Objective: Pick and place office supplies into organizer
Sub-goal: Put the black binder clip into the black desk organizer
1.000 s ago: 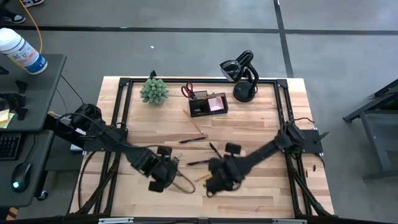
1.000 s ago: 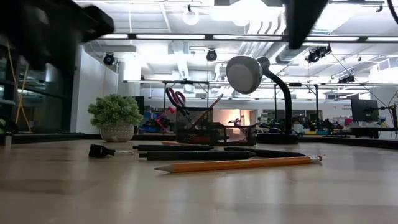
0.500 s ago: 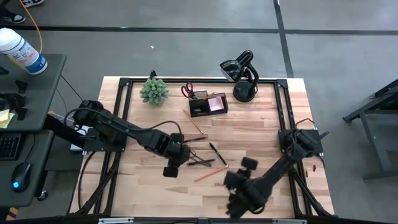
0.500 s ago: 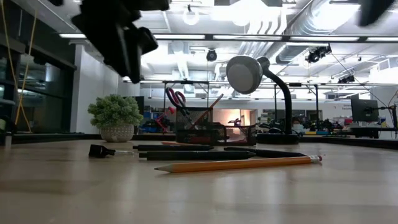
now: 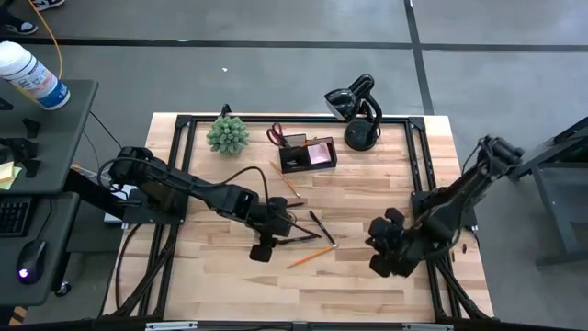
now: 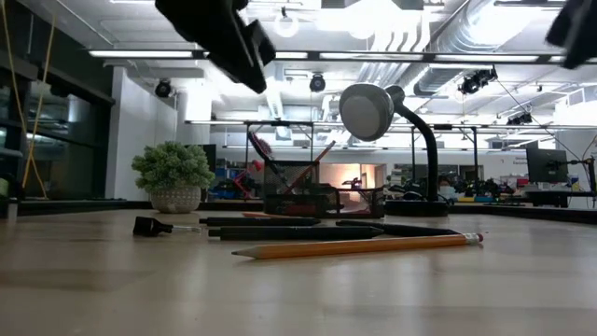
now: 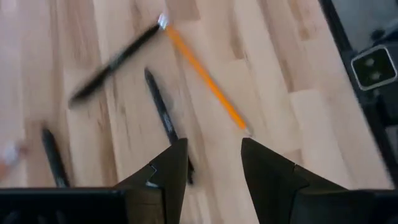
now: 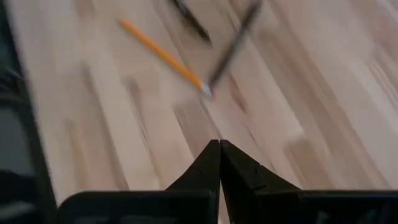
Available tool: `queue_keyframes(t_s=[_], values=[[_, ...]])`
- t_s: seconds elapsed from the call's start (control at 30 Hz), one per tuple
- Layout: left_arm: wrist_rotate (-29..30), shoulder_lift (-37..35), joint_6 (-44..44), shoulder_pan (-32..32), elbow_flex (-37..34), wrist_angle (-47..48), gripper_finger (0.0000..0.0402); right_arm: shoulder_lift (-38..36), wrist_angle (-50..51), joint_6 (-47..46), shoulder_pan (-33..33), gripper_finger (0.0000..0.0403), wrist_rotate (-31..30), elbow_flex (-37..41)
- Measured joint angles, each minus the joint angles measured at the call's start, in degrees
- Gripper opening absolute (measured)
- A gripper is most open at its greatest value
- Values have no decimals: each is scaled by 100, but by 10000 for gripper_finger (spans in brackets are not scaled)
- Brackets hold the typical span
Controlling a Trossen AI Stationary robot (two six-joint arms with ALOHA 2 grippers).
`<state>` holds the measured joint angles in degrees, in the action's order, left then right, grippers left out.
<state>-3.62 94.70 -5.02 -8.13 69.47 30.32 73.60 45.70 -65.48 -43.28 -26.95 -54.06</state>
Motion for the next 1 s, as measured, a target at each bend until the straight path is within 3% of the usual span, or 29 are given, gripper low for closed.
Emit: queue_keyframes(t_s=[0.17, 0.27, 0.43, 1.0], values=[[399, 0, -1946, 269, -2, 1165, 138, -445, -1499, 730, 406, 14, -398, 925], [719, 0, -2534, 342, -2, 1536, 138, -464, -2393, 1224, 681, 21, -373, 1338], [579, 0, -2696, 325, -2, 1448, 138, -464, -3140, 1969, 1042, 25, 356, 1677], [-122, 577, -3270, 789, -83, 1412, 138, -461, -3443, 2656, 2116, 25, 588, 1676]])
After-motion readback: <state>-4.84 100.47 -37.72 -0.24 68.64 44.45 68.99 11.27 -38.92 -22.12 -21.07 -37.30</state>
